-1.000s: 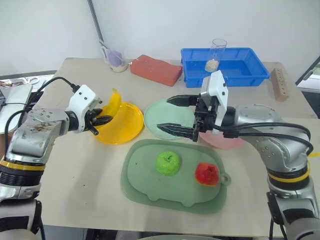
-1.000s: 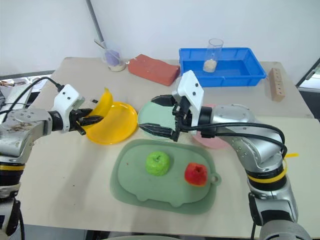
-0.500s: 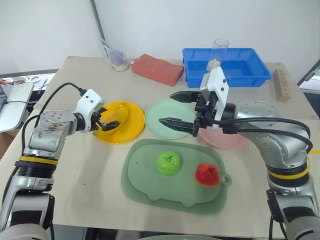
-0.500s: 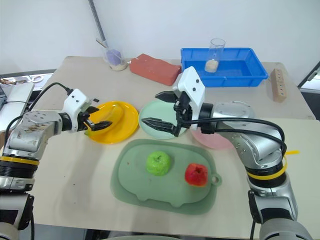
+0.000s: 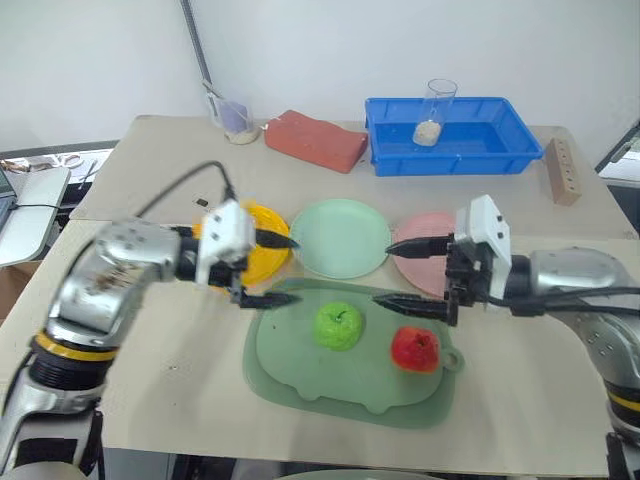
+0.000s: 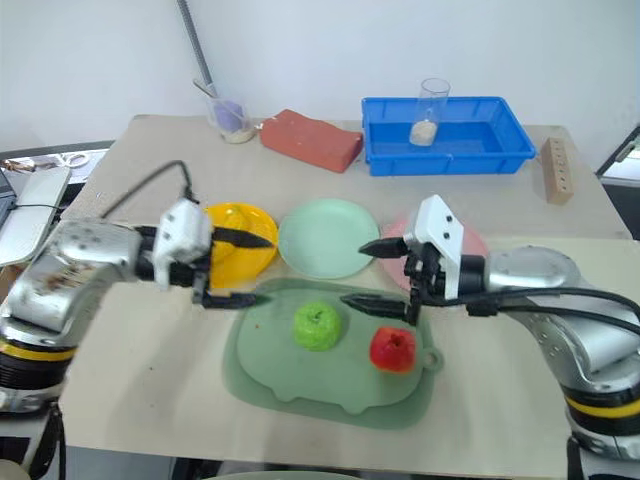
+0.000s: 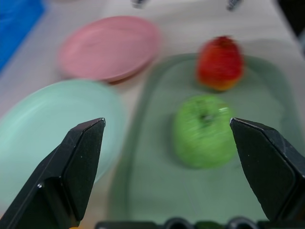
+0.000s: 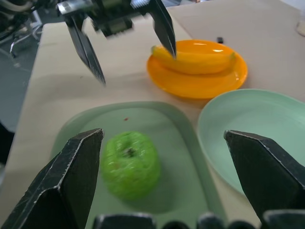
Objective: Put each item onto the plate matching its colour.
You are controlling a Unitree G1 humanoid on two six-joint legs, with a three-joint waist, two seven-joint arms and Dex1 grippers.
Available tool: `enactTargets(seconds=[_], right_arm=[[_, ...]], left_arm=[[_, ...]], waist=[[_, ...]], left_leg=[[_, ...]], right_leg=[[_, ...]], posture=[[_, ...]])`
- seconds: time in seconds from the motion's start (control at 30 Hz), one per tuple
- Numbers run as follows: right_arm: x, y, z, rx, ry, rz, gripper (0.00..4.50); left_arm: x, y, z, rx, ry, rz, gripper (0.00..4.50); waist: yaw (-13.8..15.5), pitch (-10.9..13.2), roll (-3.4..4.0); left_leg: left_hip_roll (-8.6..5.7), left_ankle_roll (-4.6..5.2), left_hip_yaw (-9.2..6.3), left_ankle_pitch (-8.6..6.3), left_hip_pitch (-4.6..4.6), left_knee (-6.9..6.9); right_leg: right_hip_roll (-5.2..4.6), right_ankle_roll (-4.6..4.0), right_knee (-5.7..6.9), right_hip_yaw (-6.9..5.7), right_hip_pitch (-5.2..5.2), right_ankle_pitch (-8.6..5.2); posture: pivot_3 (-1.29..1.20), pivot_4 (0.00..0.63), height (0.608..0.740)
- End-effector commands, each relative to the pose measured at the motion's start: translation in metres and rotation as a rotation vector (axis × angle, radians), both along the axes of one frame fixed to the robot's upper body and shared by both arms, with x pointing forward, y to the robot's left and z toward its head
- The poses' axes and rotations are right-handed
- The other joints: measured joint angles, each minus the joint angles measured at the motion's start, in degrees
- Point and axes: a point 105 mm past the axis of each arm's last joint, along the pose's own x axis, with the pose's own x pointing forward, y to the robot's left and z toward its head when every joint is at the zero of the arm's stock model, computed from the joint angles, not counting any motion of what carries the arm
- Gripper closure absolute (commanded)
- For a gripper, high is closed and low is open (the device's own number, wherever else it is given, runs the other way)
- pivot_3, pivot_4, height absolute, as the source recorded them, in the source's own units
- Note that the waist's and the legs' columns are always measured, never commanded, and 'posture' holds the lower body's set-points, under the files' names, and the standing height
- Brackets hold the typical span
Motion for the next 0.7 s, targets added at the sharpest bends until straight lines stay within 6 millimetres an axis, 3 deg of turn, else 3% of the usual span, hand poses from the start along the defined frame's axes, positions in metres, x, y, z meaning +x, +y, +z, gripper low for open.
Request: enactTargets(seconds=[0.03, 0.33, 0.57, 0.67, 0.7], right_arm=[[-0.013, 0.003, 0.007, -0.008, -0.026, 0.014, 0.00], [-0.026, 0.004, 0.002, -0.004, 0.006, -0.036, 0.00], [-0.033, 0.004, -0.003, -0.027, 0.021, -0.054, 0.00], [-0.032, 0.003, -0.003, -0.026, 0.020, -0.060, 0.00], [-0.032, 0.003, -0.003, -0.026, 0.020, -0.061, 0.00]], left_arm=[[-0.006, -0.012, -0.015, 0.008, 0.004, -0.093, 0.04], [0.004, -0.035, -0.039, 0.041, 0.017, -0.154, 0.04], [0.006, -0.040, -0.056, 0.072, 0.026, -0.162, 0.04], [0.008, -0.039, -0.058, 0.073, 0.031, -0.160, 0.85], [0.008, -0.039, -0.058, 0.072, 0.033, -0.158, 1.31]], waist=[[0.1, 0.0, -0.03], [0.4, 0.1, -0.12], [0.1, 0.0, -0.07], [0.1, 0.0, -0.06], [0.1, 0.0, -0.06]], left_leg=[[-0.01, 0.01, 0.00, 0.00, 0.01, 0.03], [-0.02, 0.02, -0.03, 0.00, -0.06, 0.12], [-0.02, 0.05, -0.04, 0.00, -0.16, 0.12], [-0.02, 0.05, -0.05, 0.00, -0.14, 0.13], [-0.02, 0.05, -0.04, 0.00, -0.14, 0.13]], right_leg=[[0.00, 0.00, -0.02, 0.01, 0.00, 0.00], [-0.01, 0.02, -0.04, -0.02, -0.03, -0.01], [-0.01, 0.03, -0.04, -0.01, -0.02, 0.00], [0.00, 0.04, -0.03, -0.02, 0.00, 0.00], [-0.01, 0.04, -0.03, -0.02, 0.00, 0.00]], posture=[[0.00, 0.150, 0.740], [0.00, 0.150, 0.740], [0.00, 0.150, 0.740], [0.00, 0.150, 0.740], [0.00, 0.150, 0.740]])
